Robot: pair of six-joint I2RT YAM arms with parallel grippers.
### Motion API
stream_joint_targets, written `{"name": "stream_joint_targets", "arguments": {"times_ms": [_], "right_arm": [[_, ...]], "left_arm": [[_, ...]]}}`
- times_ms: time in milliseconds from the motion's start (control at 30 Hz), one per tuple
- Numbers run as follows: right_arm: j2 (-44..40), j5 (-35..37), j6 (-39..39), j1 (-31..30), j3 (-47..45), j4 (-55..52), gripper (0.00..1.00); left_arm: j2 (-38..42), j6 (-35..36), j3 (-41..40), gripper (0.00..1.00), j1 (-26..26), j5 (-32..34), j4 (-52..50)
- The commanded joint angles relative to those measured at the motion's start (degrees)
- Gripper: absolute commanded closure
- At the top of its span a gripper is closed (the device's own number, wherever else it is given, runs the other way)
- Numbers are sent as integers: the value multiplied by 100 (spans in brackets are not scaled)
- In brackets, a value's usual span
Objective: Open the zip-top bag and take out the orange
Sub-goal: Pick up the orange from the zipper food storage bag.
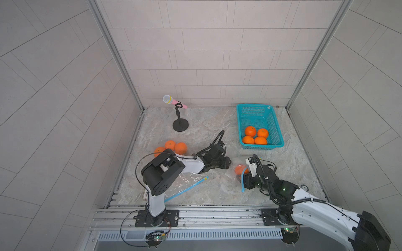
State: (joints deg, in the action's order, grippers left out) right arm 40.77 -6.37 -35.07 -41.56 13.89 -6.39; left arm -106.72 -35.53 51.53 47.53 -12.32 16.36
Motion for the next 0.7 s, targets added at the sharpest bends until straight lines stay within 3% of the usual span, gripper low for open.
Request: {"name": "stream_joint_targets", "arguments": {"times_ms": [0, 133, 267, 400, 467, 667], "right_arm": [[-647, 128, -154, 27, -43, -119, 44], [-1161, -285, -180, 485, 33, -290, 44], [-673, -827, -77, 821, 244, -459, 44], [446, -685, 411, 768, 767, -1513, 48], [789, -197, 497, 587, 944, -1885, 52], [822, 226, 520, 347, 1458, -2369, 52]], "left_arm": [[-435, -67, -95, 41, -159, 261, -292], [-631, -59, -208, 42, -333, 260, -160], [-734, -15, -291, 42, -621, 253, -67], [-780, 62, -276, 42, -824, 229, -64], [-797, 111, -242, 43, -876, 263, -113], [-694, 225, -161, 42, -982, 359, -308]]}}
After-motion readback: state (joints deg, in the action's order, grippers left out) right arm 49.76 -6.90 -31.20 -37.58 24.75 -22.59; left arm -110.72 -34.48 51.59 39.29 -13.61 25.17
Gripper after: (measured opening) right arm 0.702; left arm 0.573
